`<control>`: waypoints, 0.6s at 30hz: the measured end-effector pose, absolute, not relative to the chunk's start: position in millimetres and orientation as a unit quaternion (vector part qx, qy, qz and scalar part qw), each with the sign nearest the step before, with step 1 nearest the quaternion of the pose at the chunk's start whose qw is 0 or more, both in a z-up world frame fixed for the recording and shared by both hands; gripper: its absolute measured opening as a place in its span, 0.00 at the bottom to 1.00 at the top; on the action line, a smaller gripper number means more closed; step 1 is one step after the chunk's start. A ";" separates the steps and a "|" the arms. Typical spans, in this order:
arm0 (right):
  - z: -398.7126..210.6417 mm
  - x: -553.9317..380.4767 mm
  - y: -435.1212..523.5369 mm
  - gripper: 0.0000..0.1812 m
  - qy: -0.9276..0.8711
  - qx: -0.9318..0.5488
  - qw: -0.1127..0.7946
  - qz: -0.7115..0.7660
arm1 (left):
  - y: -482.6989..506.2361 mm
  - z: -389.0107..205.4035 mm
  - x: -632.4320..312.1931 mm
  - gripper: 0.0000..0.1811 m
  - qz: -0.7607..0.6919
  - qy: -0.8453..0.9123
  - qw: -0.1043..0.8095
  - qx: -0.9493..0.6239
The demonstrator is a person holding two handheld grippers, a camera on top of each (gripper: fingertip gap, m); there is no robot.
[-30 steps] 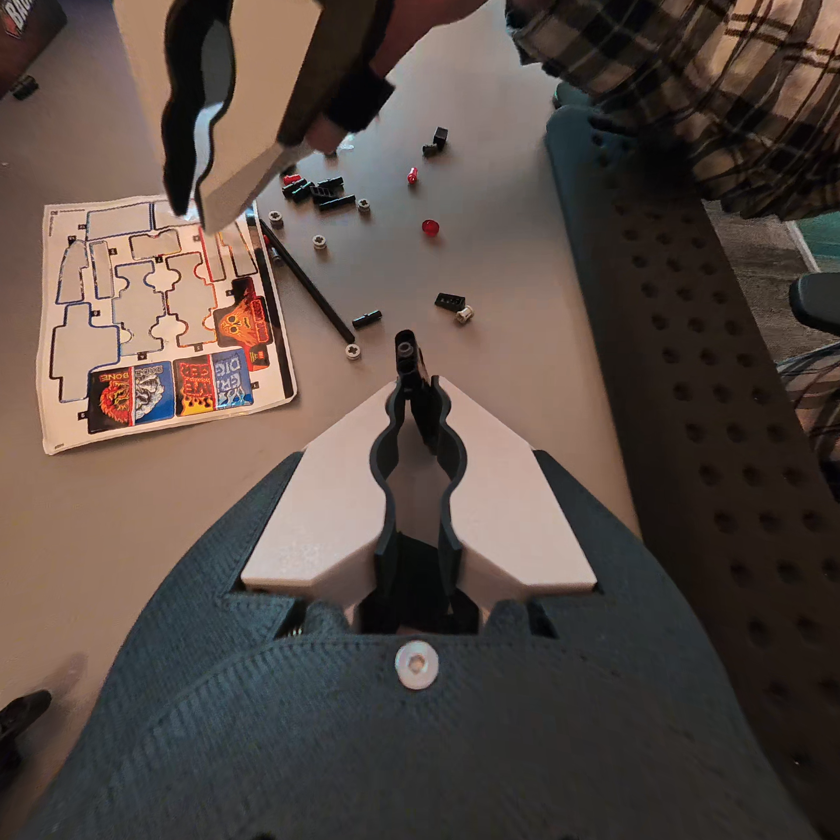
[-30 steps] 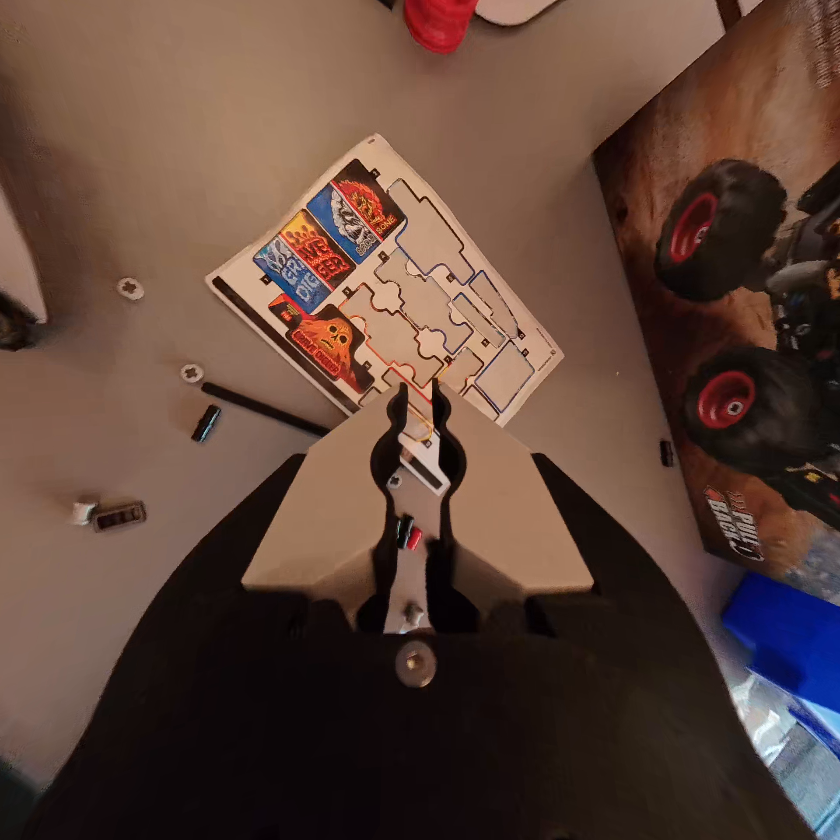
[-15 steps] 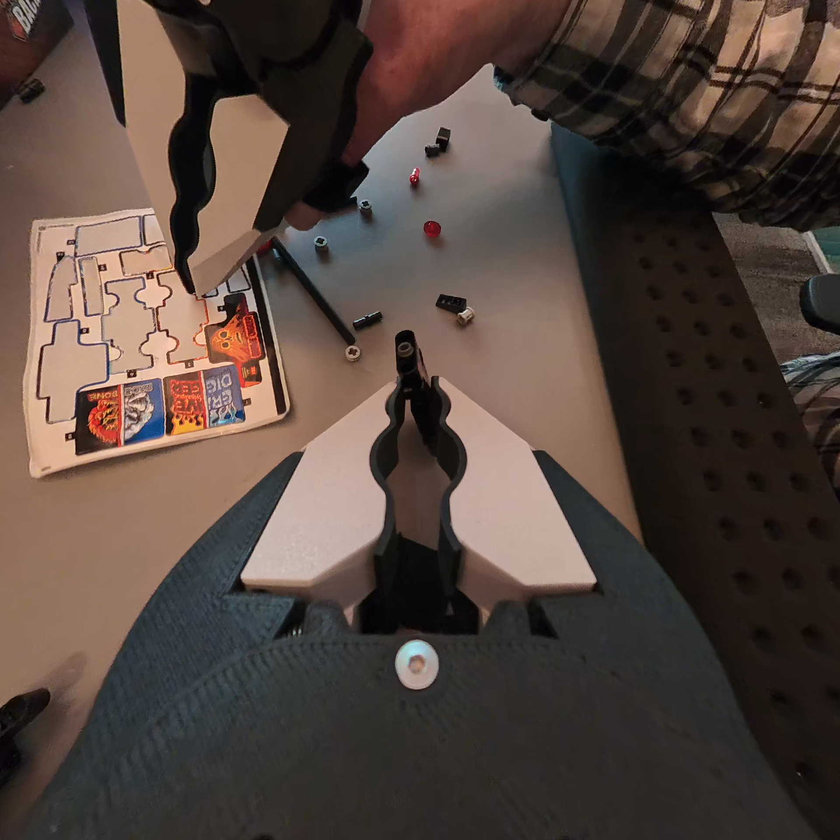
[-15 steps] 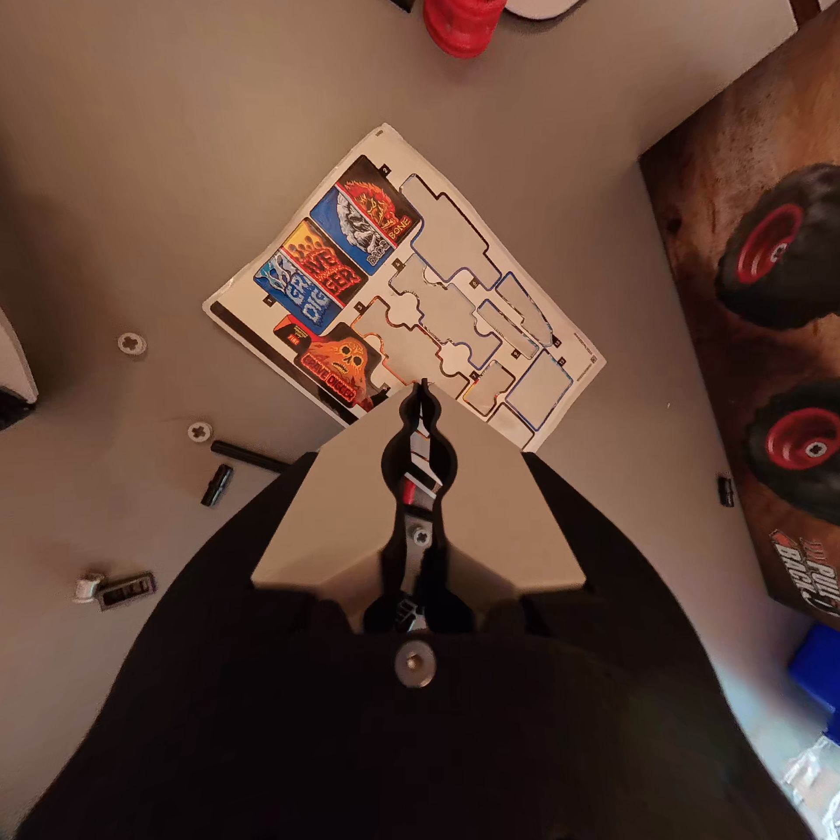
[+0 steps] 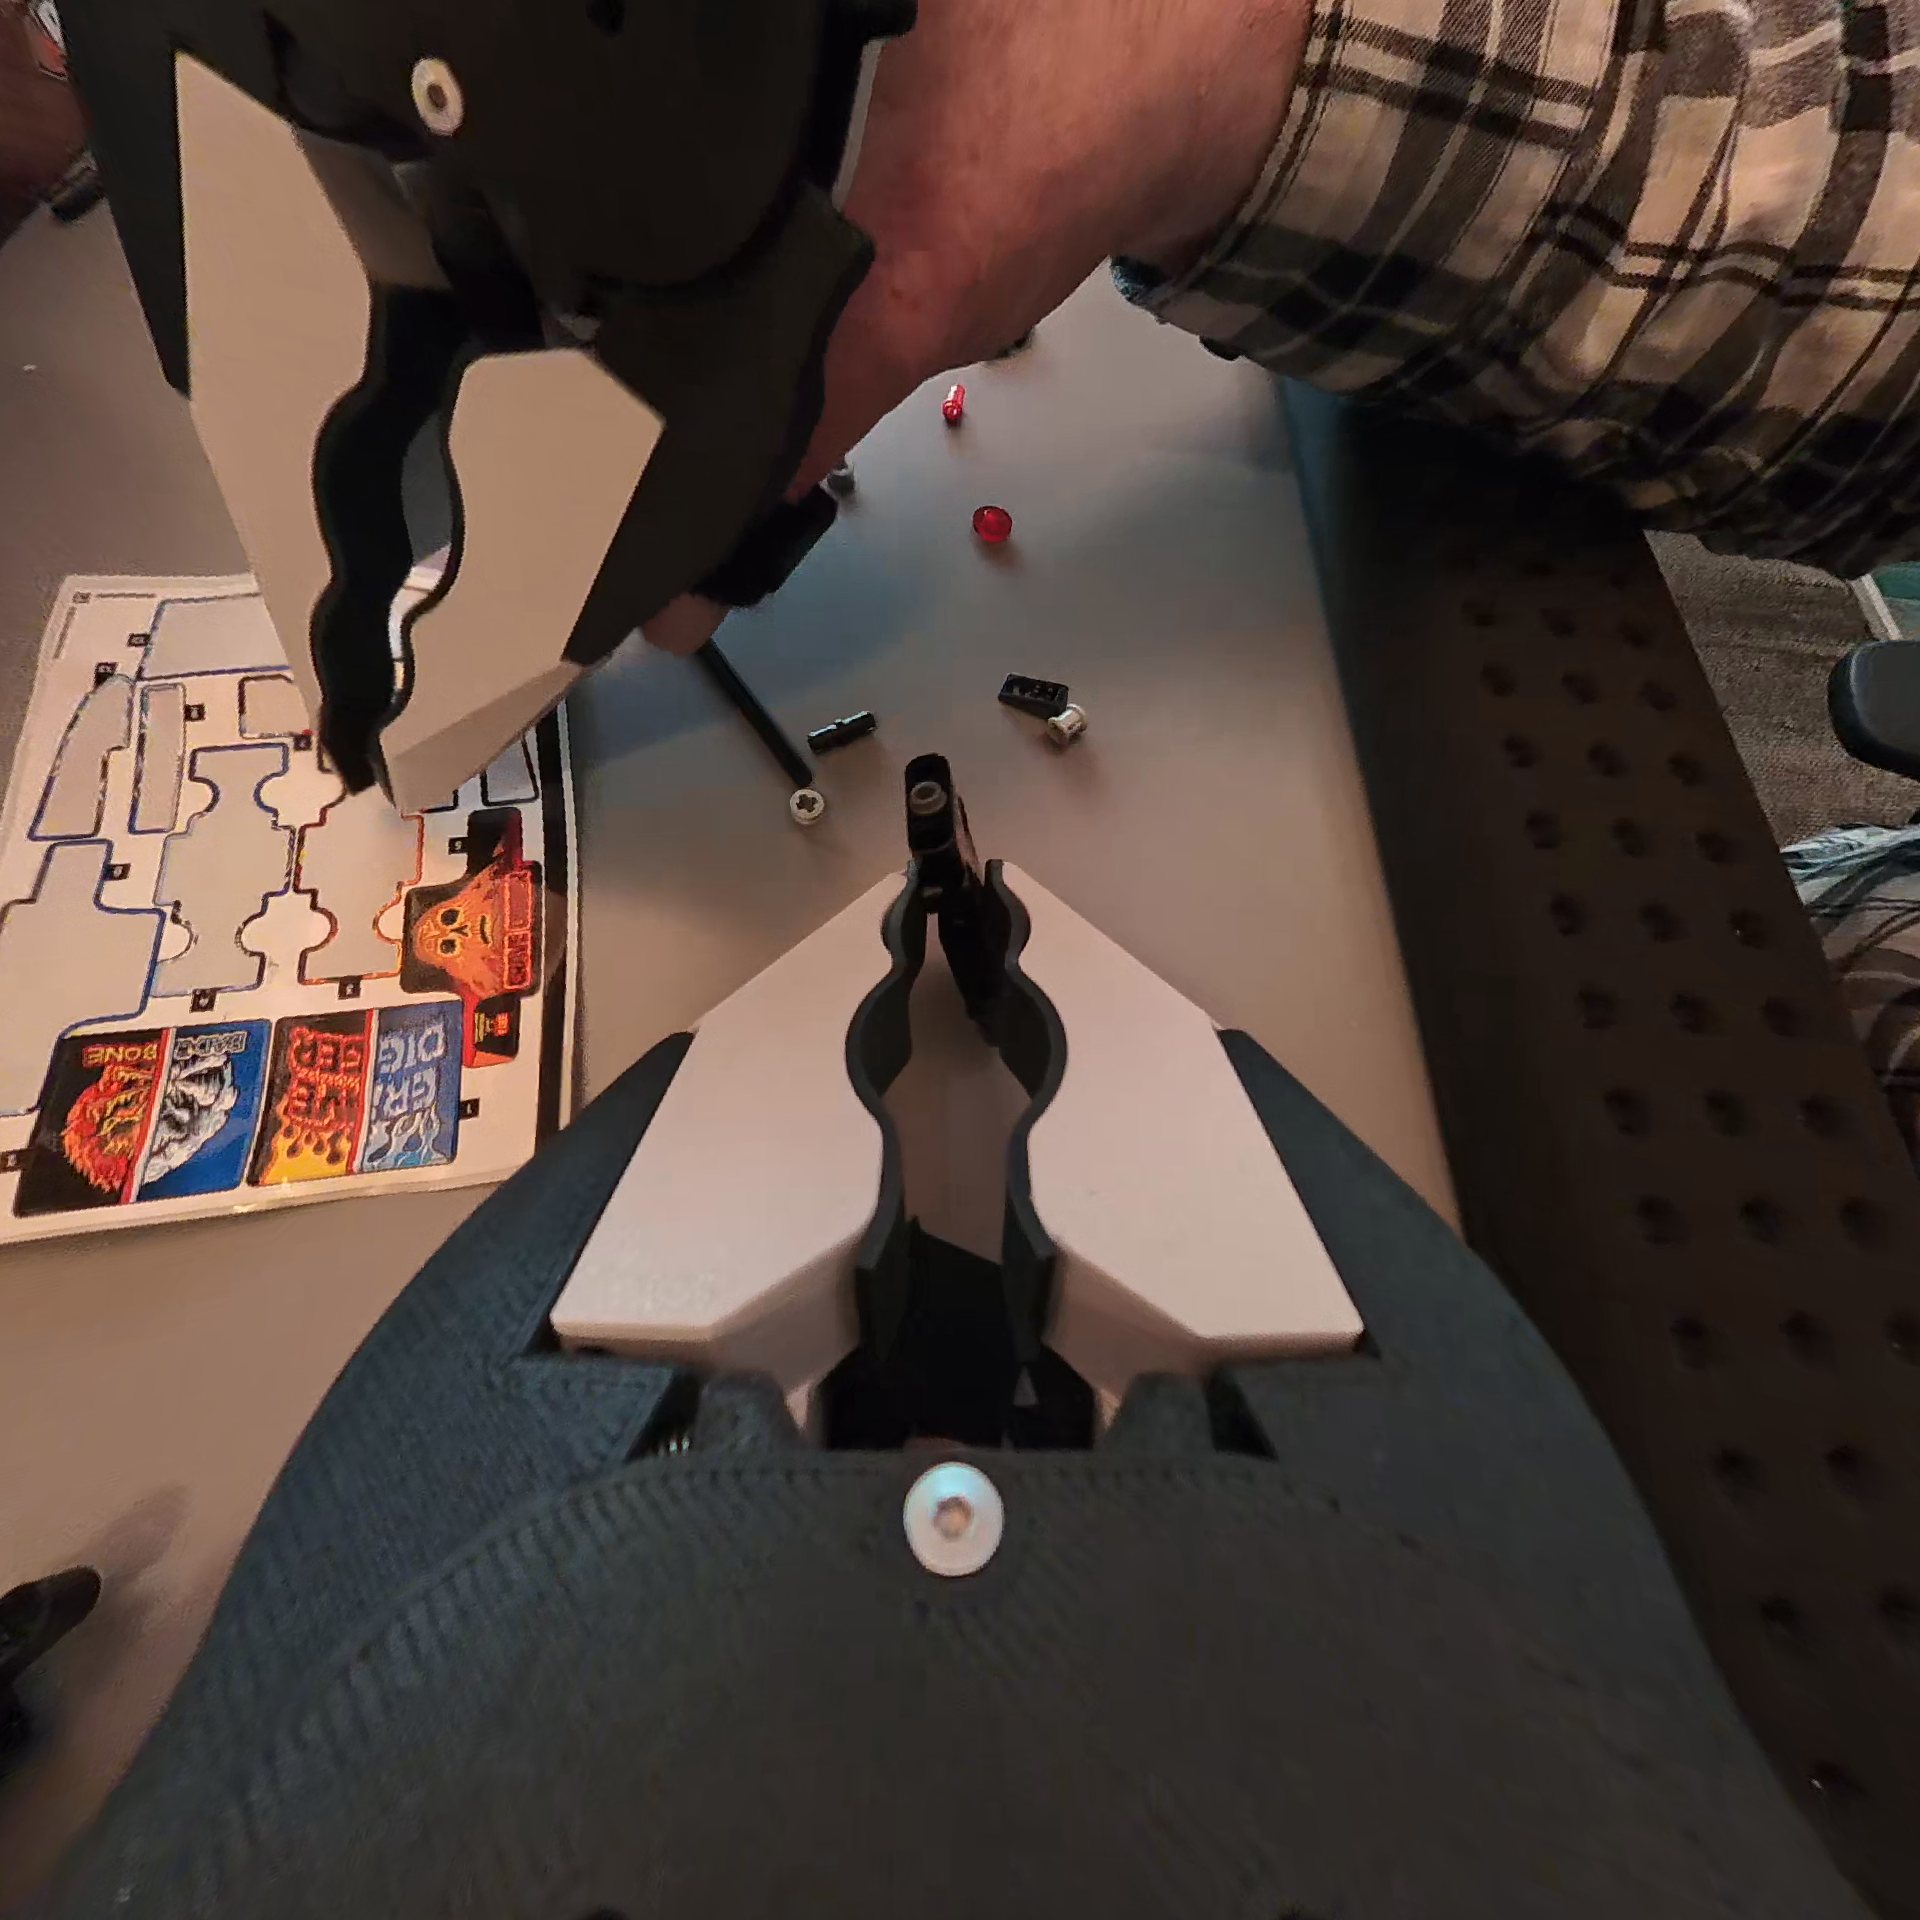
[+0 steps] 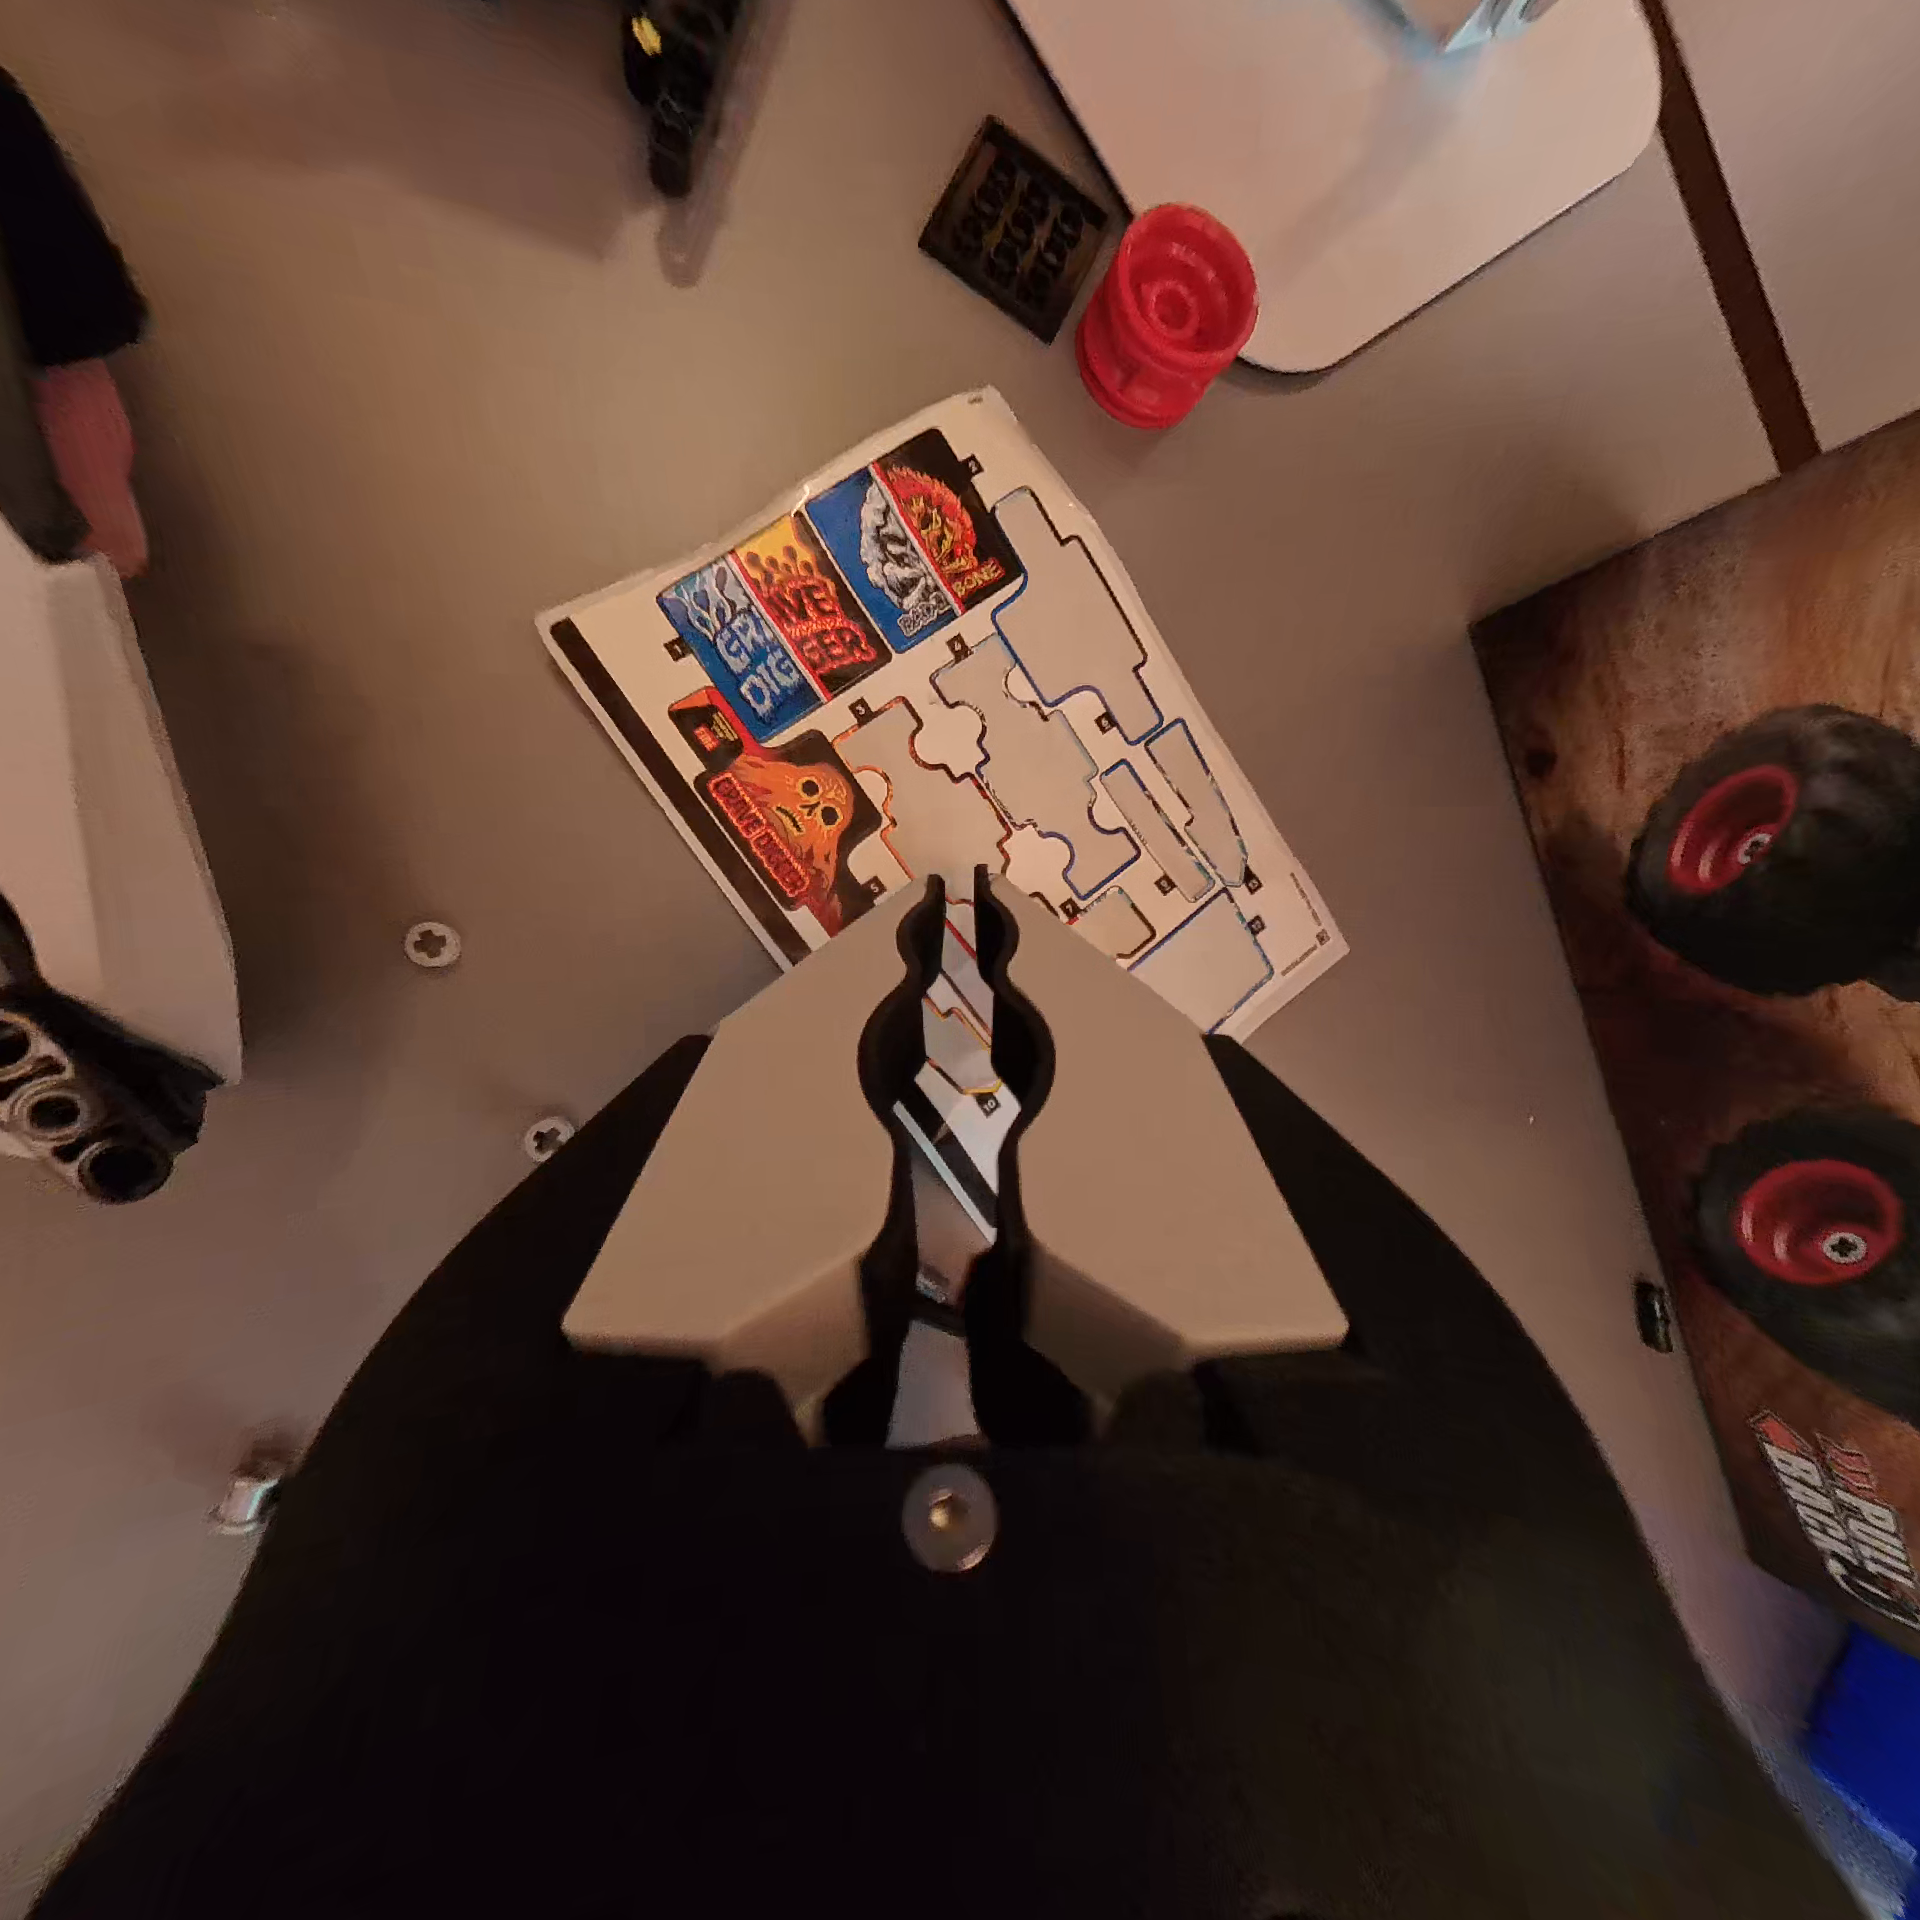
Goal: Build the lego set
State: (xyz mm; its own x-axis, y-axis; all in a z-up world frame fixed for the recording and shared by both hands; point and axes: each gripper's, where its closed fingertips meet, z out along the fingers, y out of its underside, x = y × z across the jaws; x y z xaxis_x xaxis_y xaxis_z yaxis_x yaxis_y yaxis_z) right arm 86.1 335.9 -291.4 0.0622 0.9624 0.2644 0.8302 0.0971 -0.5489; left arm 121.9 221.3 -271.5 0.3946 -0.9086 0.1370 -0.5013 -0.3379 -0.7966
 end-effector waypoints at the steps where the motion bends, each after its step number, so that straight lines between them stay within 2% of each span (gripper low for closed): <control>1: -288.4 86.6 336.6 0.02 -0.671 -0.665 0.308 0.116 | 221.2 -271.5 122.0 0.05 -0.298 0.462 0.342 -0.762; 18: -255.9 128.2 362.6 0.04 -0.608 -0.686 0.377 0.130 | 221.8 -271.2 121.5 0.05 -0.308 0.458 0.342 -0.761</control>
